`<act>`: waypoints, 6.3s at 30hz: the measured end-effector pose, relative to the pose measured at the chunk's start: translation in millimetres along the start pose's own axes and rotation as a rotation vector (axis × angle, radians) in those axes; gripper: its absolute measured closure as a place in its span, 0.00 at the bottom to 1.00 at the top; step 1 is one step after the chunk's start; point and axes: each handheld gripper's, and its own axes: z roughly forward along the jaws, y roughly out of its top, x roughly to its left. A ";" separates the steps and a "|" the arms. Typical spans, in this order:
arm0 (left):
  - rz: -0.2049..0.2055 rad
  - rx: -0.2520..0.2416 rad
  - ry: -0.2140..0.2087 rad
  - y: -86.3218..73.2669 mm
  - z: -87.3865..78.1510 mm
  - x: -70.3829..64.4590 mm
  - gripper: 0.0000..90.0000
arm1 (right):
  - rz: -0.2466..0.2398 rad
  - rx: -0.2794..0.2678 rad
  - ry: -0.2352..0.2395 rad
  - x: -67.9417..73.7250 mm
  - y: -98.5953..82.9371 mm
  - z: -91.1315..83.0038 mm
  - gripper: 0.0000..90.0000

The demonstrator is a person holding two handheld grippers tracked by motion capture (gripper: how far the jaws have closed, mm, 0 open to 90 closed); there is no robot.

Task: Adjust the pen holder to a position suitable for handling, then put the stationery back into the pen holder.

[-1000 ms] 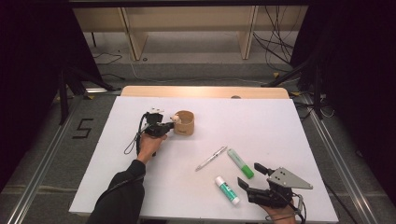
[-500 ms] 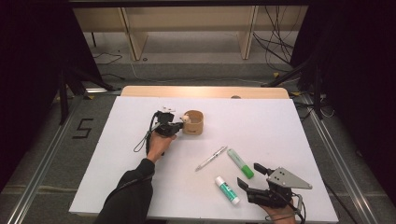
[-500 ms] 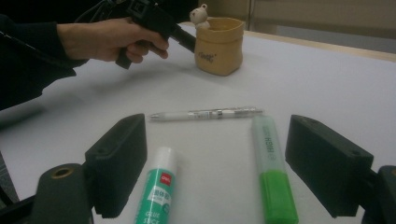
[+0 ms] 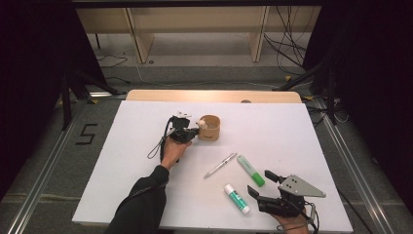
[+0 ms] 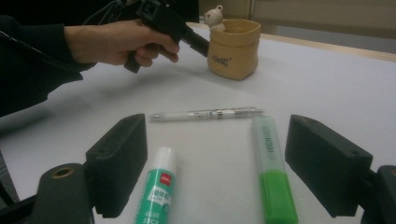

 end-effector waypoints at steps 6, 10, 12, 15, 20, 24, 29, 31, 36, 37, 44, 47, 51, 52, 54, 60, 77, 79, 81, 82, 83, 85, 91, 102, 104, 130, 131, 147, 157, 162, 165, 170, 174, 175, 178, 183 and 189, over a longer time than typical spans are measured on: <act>0.004 0.007 -0.014 1.5 1.9 -5.8 0.99 | 0.000 0.003 0.001 -0.2 0.0 0.1 0.25; 0.007 0.012 -0.020 2.1 3.7 -10.3 0.99 | 0.000 0.002 -0.003 -0.3 0.1 -0.1 0.25; 0.010 0.016 -0.028 2.4 4.2 -12.7 0.99 | 0.000 0.001 -0.004 -0.2 0.1 0.1 0.25; 0.030 0.024 -0.038 3.0 5.1 -17.5 0.99 | 0.000 0.003 -0.005 -0.3 0.0 0.2 0.25; 0.031 0.028 -0.040 4.4 6.5 -20.9 0.99 | 0.001 0.002 -0.007 -0.3 0.3 -0.3 0.25; 0.028 0.022 -0.035 5.2 5.4 -19.8 0.97 | 0.001 -0.002 -0.008 -0.5 0.6 -1.3 0.25; -0.015 0.012 -0.088 3.5 -11.1 -14.7 0.74 | 0.003 -0.008 -0.011 -1.6 0.6 -2.4 0.25; 0.002 0.018 -0.116 2.7 -20.0 -17.2 0.64 | 0.003 -0.010 -0.011 -1.0 0.8 -2.3 0.25; 0.076 0.050 -0.176 -2.9 -36.3 -29.2 0.48 | -0.001 -0.005 -0.009 -0.6 0.6 -1.6 0.25; 0.119 0.066 -0.192 -7.3 -44.1 -35.7 0.44 | -0.002 -0.004 -0.009 -0.3 0.5 -1.7 0.25; 0.205 0.099 -0.220 -11.7 -58.8 -52.4 0.31 | -0.005 -0.004 -0.007 1.8 0.8 -1.4 0.25; 0.254 0.135 -0.205 -18.9 -59.5 -60.1 0.29 | -0.012 -0.010 -0.006 2.3 1.2 -2.1 0.25; 0.262 0.166 -0.213 -23.6 -59.8 -63.3 0.27 | -0.014 -0.010 -0.001 3.0 1.2 -3.0 0.25; 0.262 0.166 -0.213 -23.6 -59.8 -63.3 0.27 | -0.014 -0.010 -0.001 3.0 1.2 -3.0 0.25; 0.279 0.182 -0.215 -25.6 -60.2 -66.1 0.26 | -0.016 -0.010 0.000 3.6 1.3 -2.8 0.25; 0.324 0.229 -0.218 -31.2 -59.3 -73.3 0.25 | -0.019 -0.005 0.002 4.6 1.1 -2.0 0.25; 0.410 0.320 -0.227 -34.7 -58.1 -85.9 0.30 | -0.029 -0.004 0.007 4.1 -0.2 -1.5 0.25; 0.418 0.328 -0.230 -34.1 -58.6 -88.0 0.30 | -0.026 0.001 0.008 2.9 -0.7 -1.2 0.25; 0.430 0.341 -0.232 -34.4 -57.6 -90.4 0.30 | -0.020 0.003 0.010 1.6 -1.2 -0.5 0.25; 0.430 0.341 -0.232 -34.4 -57.6 -90.4 0.31 | -0.021 0.003 0.010 1.6 -1.3 -0.3 0.25; 0.442 0.354 -0.228 -35.1 -56.5 -92.5 0.32 | -0.023 0.004 0.011 1.9 -1.4 -0.3 0.25; 0.455 0.370 -0.231 -35.7 -55.0 -94.2 0.34 | -0.025 0.003 0.011 2.6 -1.3 -0.5 0.25; 0.489 0.393 -0.216 -36.0 -51.8 -99.5 0.50 | -0.027 0.008 0.010 2.5 -1.7 0.1 0.25; 0.506 0.454 -0.224 -40.5 -44.6 -105.1 0.75 | -0.047 0.017 0.007 4.0 -1.8 1.4 0.25; 0.504 0.453 -0.214 -41.1 -42.9 -105.5 0.79 | -0.047 0.017 0.009 3.9 -1.8 1.5 0.25; 0.525 0.491 -0.191 -40.9 -38.4 -108.7 0.79 | -0.075 0.039 0.019 7.6 -3.0 6.0 0.26; 0.535 0.479 -0.184 -41.8 -38.3 -110.5 0.82 | -0.076 0.042 0.019 7.9 -3.1 6.3 0.26; 0.506 0.452 -0.172 -38.2 -40.9 -101.7 0.89 | -0.076 0.040 0.022 8.2 -2.9 5.8 0.26; 0.533 0.456 -0.233 -26.9 -69.0 -93.9 0.89 | -0.077 0.034 0.026 10.3 -0.8 5.5 0.26; 0.546 0.478 -0.251 -29.2 -76.7 -92.6 0.89 | -0.098 0.025 0.027 13.3 2.5 4.7 0.26; 0.549 0.478 -0.261 -29.0 -88.0 -88.3 0.89 | -0.175 0.031 0.006 21.0 6.6 5.4 0.26; 0.556 0.482 -0.280 -28.4 -99.9 -86.0 0.89 | -0.289 0.039 -0.014 33.6 11.1 8.2 0.26; 0.579 0.465 -0.288 -30.4 -112.4 -85.5 0.89 | -0.358 0.020 0.077 47.7 14.2 13.7 0.27; 0.582 0.465 -0.286 -30.2 -119.2 -84.0 0.89 | -0.375 0.022 0.088 51.0 14.5 15.3 0.27; 0.580 0.462 -0.289 -31.1 -125.5 -82.0 0.89 | -0.415 0.034 0.096 57.5 15.6 19.9 0.27; 0.589 0.477 -0.279 -36.3 -139.0 -72.7 0.89 | -0.477 0.053 0.127 68.0 19.4 33.2 0.30; 0.562 0.475 -0.286 -36.7 -148.2 -65.3 0.89 | -0.564 0.085 0.144 83.2 22.4 51.6 0.30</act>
